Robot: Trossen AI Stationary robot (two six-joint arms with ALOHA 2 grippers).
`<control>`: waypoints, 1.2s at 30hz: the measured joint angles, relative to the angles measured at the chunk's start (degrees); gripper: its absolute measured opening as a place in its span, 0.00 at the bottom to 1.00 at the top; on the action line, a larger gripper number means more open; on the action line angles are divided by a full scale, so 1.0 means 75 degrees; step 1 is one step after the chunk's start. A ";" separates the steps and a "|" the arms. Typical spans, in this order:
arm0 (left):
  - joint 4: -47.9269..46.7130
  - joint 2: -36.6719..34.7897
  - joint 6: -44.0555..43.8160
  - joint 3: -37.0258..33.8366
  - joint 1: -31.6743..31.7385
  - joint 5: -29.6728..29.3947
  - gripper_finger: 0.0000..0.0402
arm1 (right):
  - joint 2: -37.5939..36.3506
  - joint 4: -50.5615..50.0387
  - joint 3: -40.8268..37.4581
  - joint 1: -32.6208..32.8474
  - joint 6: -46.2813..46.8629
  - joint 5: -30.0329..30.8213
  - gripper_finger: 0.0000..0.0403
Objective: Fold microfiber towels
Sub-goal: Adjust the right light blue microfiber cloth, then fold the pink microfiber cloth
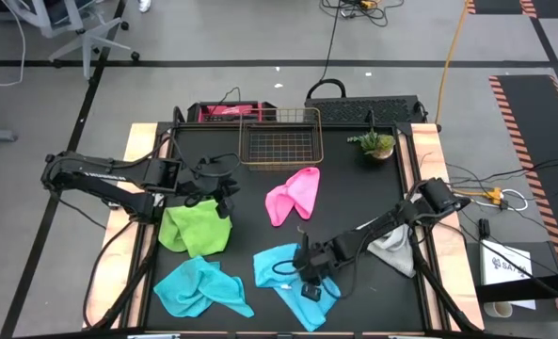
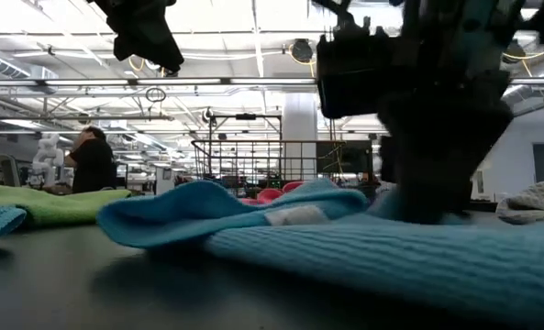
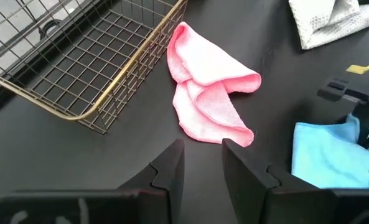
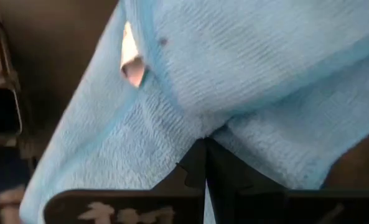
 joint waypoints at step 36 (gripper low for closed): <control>0.0539 0.0747 -0.0778 -0.0003 -0.0195 0.0633 0.27 | -0.3198 -0.1598 -0.0576 -0.2574 -0.4467 0.1720 0.14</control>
